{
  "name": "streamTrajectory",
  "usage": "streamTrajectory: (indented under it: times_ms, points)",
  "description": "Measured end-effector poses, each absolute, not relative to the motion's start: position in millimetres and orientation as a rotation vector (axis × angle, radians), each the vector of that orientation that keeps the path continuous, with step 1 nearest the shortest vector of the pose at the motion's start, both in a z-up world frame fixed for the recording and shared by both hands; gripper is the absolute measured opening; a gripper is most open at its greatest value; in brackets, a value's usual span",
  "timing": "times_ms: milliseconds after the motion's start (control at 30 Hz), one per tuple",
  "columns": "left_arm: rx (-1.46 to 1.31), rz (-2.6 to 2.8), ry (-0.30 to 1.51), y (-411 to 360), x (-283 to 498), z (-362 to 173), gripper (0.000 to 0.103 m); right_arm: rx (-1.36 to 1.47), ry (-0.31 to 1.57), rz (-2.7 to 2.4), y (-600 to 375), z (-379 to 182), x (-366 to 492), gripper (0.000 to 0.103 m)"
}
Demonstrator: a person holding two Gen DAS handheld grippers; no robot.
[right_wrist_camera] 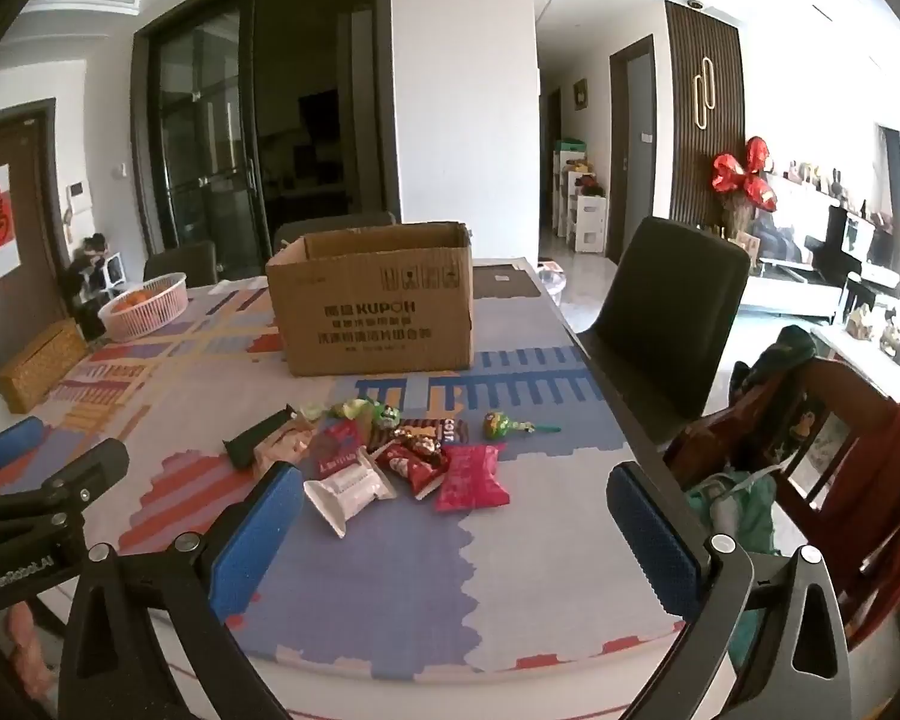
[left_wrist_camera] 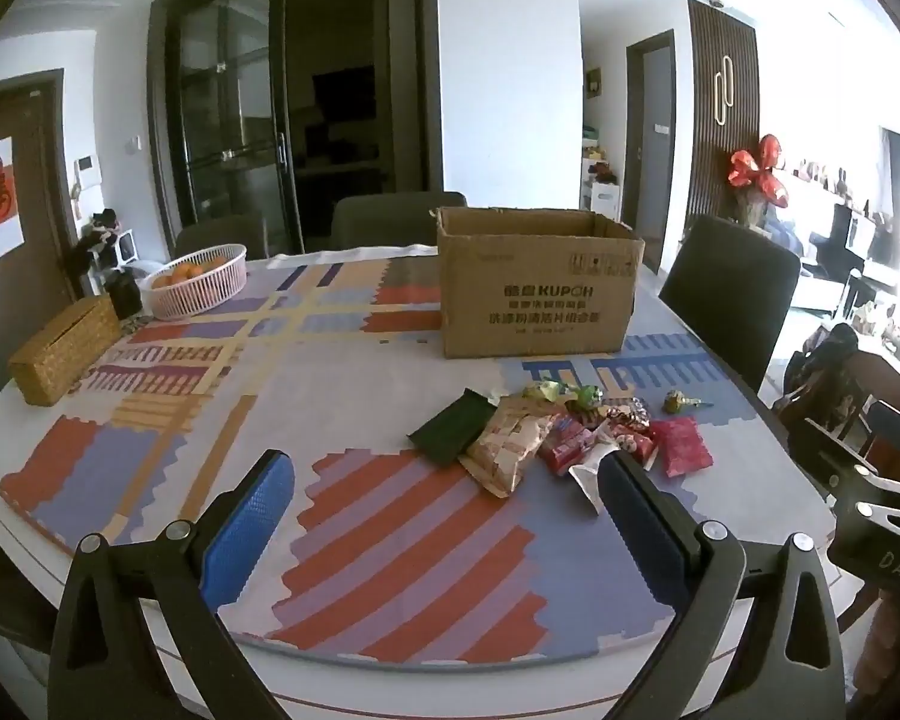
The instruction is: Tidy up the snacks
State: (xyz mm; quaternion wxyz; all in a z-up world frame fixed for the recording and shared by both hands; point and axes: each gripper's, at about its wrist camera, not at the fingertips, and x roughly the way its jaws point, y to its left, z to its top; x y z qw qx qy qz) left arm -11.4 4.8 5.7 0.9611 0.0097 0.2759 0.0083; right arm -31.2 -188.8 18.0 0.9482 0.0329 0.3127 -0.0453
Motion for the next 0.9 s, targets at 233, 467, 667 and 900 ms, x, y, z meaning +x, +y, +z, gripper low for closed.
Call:
streamTrajectory:
  times_ms: [233,467,667,900]
  points:
    - [0.021,0.015,0.54,4.9,-14.5,9.1,0.103,0.067,0.626,-0.1,-191.7,25.7,-32.3,0.102]
    - [0.021,0.013,0.526,5.5,-17.3,11.9,0.103,0.06,0.614,-0.096,-186.9,21.7,-34.7,0.102]
    - [0.021,0.013,0.527,5.4,-17.1,12.2,0.103,0.057,0.611,-0.094,-186.1,22.4,-35.3,0.102]
    - [0.021,0.011,0.526,4.8,-17.3,12.3,0.103,0.058,0.609,-0.095,-186.0,23.4,-35.7,0.102]
